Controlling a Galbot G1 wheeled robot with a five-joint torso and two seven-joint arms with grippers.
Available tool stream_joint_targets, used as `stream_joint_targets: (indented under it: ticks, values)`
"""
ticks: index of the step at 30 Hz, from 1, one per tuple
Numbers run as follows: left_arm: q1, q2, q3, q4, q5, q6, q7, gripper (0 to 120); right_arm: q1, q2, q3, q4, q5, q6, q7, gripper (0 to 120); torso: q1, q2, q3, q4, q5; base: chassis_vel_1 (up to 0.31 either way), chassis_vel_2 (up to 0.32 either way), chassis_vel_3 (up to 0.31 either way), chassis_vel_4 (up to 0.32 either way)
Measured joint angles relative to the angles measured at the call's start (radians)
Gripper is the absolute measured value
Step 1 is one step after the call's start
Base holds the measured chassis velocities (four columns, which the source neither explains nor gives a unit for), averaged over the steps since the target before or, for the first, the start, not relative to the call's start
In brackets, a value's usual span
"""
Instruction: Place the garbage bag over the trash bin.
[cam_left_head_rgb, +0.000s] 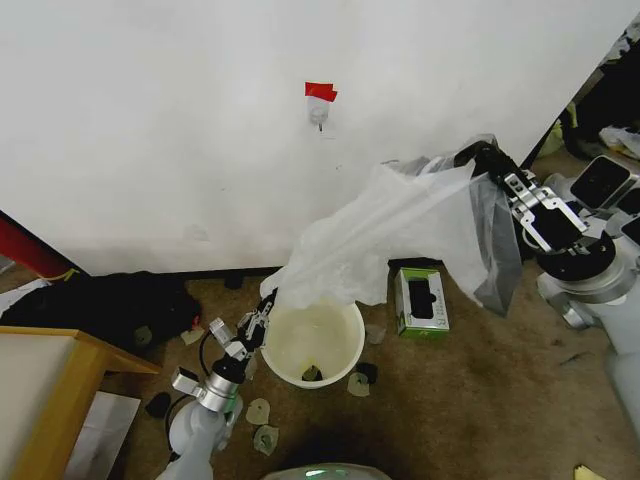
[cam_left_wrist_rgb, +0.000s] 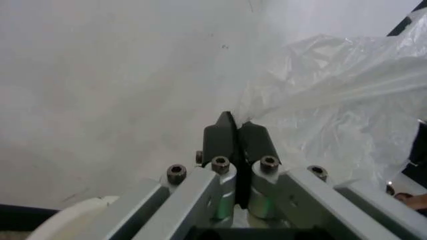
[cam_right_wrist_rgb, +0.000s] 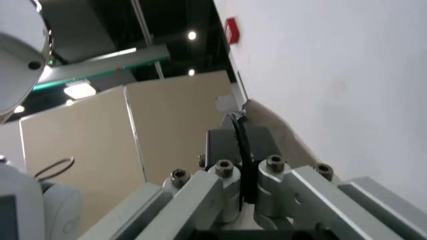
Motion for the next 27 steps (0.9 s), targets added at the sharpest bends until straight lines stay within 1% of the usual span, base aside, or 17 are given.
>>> stream_joint_targets:
  ticks: [4,5,7,11,12,15,19,27]
  values:
    - [-0.002,0.017,-0.009,0.001,0.008,-0.007,0.000,0,-0.015,-0.099,0.024,-0.043,-0.035,0.001,-0.064,0,0.000,0.000,0.000,0.0000,0.0000,0.000,0.000,0.000,0.000]
    - [-0.002,0.017,-0.009,0.001,0.008,-0.007,0.000,0,-0.015,-0.099,0.024,-0.043,-0.035,0.001,-0.064,0,0.000,0.000,0.000,0.0000,0.0000,0.000,0.000,0.000,0.000]
    - [-0.003,0.025,-0.012,0.001,0.009,-0.010,0.002,0,-0.016,-0.148,0.044,-0.080,-0.062,0.000,-0.115,0,0.000,0.000,0.000,0.0001,0.0001,0.000,0.000,0.000,0.000]
    - [-0.003,0.038,-0.014,-0.009,0.007,-0.012,0.012,0,-0.025,-0.217,0.085,-0.138,-0.092,-0.007,-0.201,0,0.000,0.000,0.000,0.0000,0.0000,0.000,0.000,0.000,0.000]
    - [-0.003,0.038,-0.014,-0.009,0.007,-0.012,0.012,0,-0.025,-0.217,0.085,-0.138,-0.092,-0.007,-0.201,0,0.000,0.000,0.000,0.0000,0.0000,0.000,0.000,0.000,0.000]
    - [-0.002,0.045,-0.016,-0.021,-0.007,-0.013,0.015,0,-0.035,-0.242,0.114,-0.188,-0.149,-0.011,-0.291,0,0.000,0.000,0.000,0.0002,0.0001,0.000,0.000,0.000,0.000]
    - [-0.003,0.059,-0.017,-0.032,-0.033,-0.013,0.012,0,-0.067,-0.254,0.162,-0.237,-0.204,-0.016,-0.360,0,0.000,0.000,0.000,-0.0001,0.0002,0.000,0.000,0.000,0.000]
    - [-0.017,0.083,-0.019,-0.025,-0.059,-0.013,-0.013,0,-0.100,-0.268,0.227,-0.273,-0.224,-0.019,-0.393,0,0.000,0.000,0.000,0.0000,-0.0001,0.000,0.000,0.000,0.000]
